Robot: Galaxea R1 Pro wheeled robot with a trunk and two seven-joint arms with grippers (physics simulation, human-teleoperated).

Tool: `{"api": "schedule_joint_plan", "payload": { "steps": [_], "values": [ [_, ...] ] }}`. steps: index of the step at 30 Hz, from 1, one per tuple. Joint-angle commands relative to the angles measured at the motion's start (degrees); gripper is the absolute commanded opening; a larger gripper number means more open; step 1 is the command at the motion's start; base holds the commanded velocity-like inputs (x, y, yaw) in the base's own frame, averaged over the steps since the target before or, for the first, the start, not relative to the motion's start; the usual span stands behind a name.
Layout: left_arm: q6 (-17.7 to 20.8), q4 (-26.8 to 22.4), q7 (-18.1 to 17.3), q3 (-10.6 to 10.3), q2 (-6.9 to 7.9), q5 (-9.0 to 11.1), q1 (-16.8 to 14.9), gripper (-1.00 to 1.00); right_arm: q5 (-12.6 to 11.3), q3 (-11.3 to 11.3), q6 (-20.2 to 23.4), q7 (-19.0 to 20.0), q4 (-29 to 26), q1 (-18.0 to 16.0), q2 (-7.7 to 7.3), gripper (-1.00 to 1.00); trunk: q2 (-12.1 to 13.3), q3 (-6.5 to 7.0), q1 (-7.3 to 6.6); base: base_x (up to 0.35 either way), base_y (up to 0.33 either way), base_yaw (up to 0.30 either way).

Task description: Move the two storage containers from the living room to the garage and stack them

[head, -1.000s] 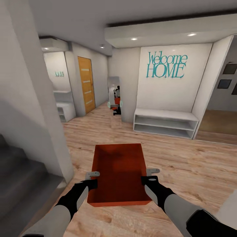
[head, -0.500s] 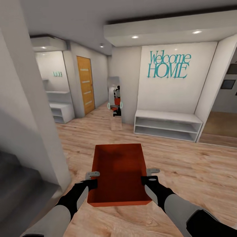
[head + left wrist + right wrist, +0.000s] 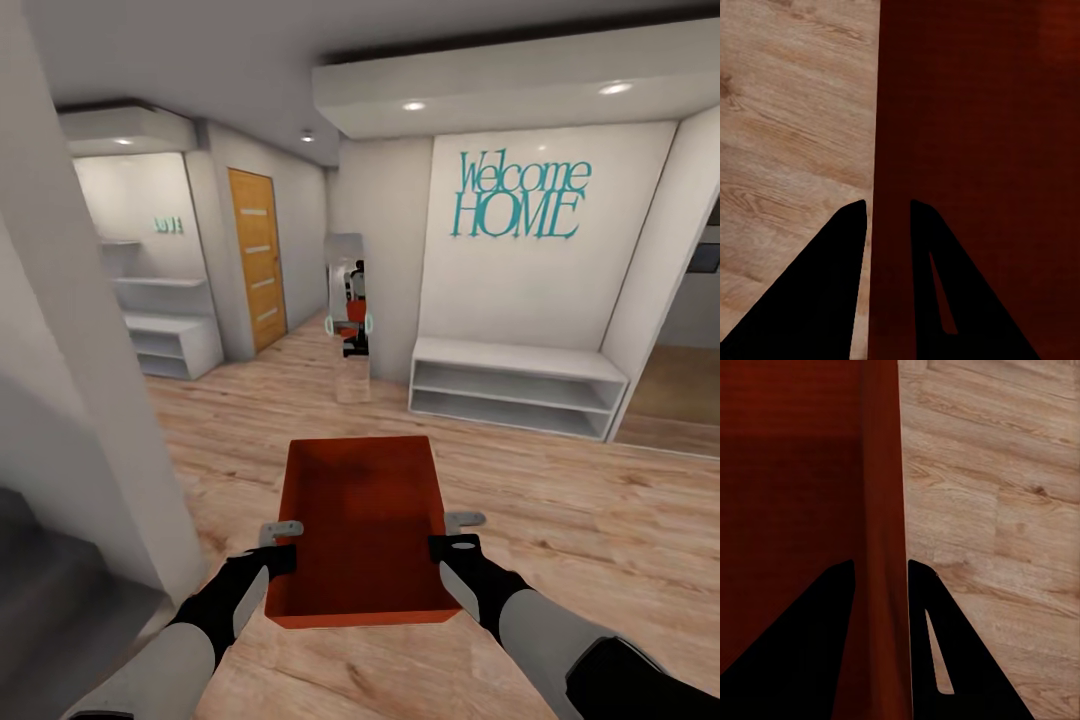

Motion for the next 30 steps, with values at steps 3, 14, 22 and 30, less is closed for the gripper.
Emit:
{"api": "schedule_joint_plan", "payload": {
  "steps": [3,14,22,30],
  "values": [
    [0.45,-0.09,0.76,-0.48,0.12,-1.24,0.01,-1.00,0.64,0.16,0.54,-0.72,-0.04,-0.10,-0.28,-1.00,-0.13,-0.13,0.07,0.321,0.000,0.000],
    [0.45,-0.03,0.76,-0.51,0.12,-1.24,0.01,-1.00,0.63,0.16,0.48,-0.71,-0.05,-0.10,-0.28,-1.00,-0.13,-0.13,0.07,0.321,0.000,0.000],
    [0.45,0.00,0.76,-0.55,0.19,-1.24,0.01,-1.00,0.63,0.14,0.48,-0.66,-0.03,-0.10,-0.28,-1.00,-0.13,-0.13,0.07,0.322,0.000,0.000],
    [0.45,0.04,0.76,-0.57,0.21,-1.24,0.01,-1.00,0.63,0.14,0.48,-0.56,-0.03,-0.10,-0.28,-1.00,-0.13,-0.13,0.07,0.321,0.000,0.000]
  ]
}}
